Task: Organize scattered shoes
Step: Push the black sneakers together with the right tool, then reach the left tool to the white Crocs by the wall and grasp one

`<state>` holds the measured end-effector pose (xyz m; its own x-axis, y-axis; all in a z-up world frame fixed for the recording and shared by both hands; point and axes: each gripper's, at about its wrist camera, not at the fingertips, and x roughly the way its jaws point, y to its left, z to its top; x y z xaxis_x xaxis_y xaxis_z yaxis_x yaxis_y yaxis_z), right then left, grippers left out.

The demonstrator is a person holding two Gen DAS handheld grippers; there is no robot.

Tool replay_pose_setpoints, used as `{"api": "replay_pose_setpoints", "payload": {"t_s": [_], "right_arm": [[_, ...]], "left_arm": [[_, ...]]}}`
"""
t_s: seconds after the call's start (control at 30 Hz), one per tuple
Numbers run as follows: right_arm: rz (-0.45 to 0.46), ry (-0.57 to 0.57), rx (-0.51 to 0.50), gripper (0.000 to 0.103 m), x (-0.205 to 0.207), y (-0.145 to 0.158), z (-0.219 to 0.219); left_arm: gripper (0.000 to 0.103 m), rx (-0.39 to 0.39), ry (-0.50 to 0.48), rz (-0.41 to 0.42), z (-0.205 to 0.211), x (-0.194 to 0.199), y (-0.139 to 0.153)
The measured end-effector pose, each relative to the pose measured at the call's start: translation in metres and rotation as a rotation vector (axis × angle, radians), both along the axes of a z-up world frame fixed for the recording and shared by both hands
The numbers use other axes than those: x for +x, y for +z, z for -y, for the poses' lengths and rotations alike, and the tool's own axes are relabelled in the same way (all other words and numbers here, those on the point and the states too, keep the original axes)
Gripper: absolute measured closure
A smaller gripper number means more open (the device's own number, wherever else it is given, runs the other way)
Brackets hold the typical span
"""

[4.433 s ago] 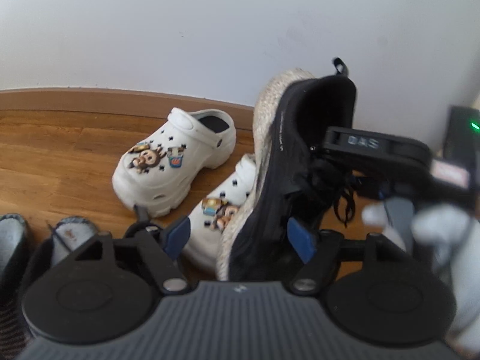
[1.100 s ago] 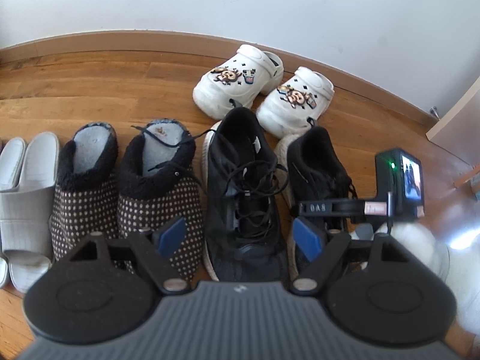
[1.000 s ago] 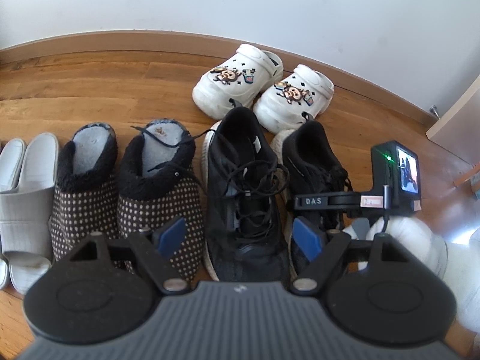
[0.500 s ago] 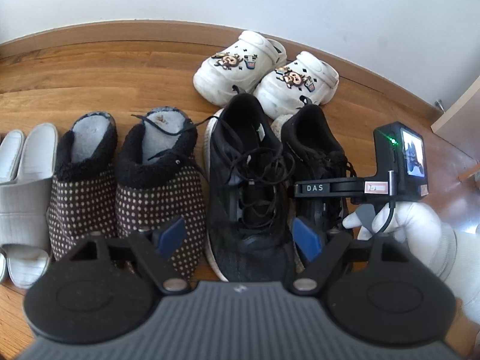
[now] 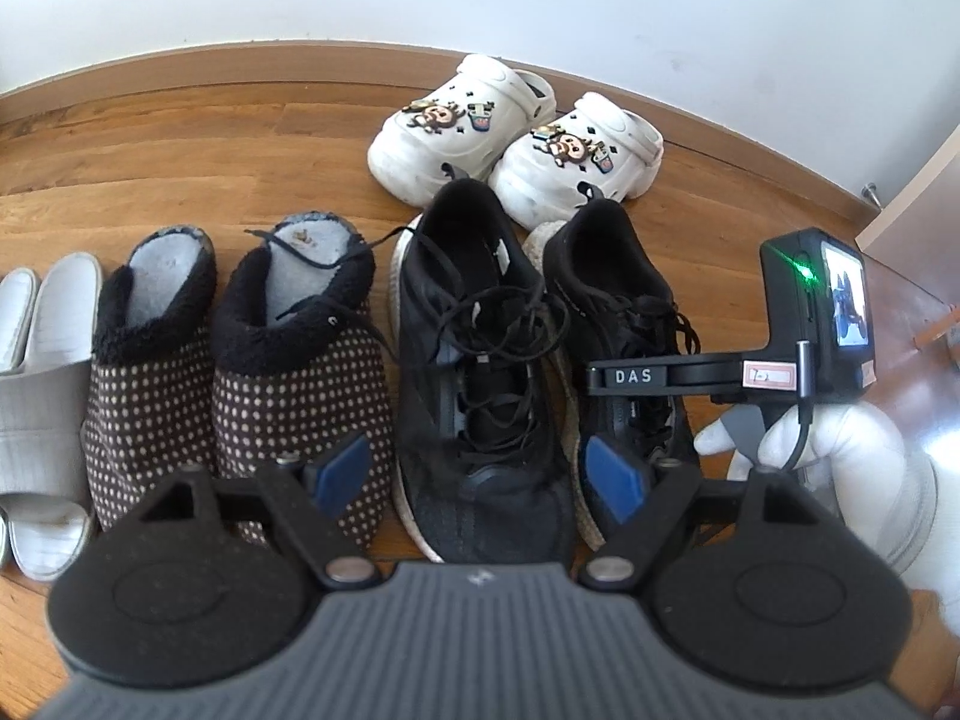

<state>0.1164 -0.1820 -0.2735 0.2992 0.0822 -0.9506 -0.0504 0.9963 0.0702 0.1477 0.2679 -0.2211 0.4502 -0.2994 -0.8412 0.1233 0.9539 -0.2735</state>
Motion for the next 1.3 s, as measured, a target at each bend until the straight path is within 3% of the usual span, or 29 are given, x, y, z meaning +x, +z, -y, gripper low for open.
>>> {"api": "replay_pose_setpoints", "payload": {"t_s": [0.13, 0.4, 0.53, 0.63, 0.9, 1.1, 1.2, 1.3], "right_arm": [[0.006, 0.009, 0.003, 0.036, -0.007, 0.008, -0.007], [0.017, 0.015, -0.007, 0.036, -0.006, 0.006, -0.017], [0.007, 0.009, 0.010, 0.028, -0.005, 0.006, -0.012], [0.019, 0.007, 0.039, 0.022, -0.009, 0.015, -0.005], [0.044, 0.070, 0.113, 0.020, -0.044, 0.067, 0.021], [0.008, 0.100, 0.149, 0.017, -0.088, 0.100, 0.062], [-0.008, 0.110, 0.164, 0.015, -0.116, 0.115, 0.088], [-0.018, 0.100, 0.194, 0.011, -0.133, 0.122, 0.107]], "left_arm": [[0.024, 0.004, 0.008, -0.001, -0.002, -0.002, -0.001], [0.024, 0.014, 0.017, -0.003, -0.005, -0.005, -0.002], [0.024, 0.023, 0.013, 0.002, -0.002, -0.001, 0.002], [0.024, 0.025, 0.011, 0.011, 0.001, 0.001, 0.004], [0.024, 0.031, -0.005, 0.041, 0.009, 0.011, 0.011], [0.024, 0.066, -0.069, 0.134, 0.015, 0.042, 0.025], [0.023, 0.087, -0.146, 0.205, 0.025, 0.060, 0.036], [0.017, 0.156, -0.256, 0.323, 0.048, 0.092, 0.046]]}}
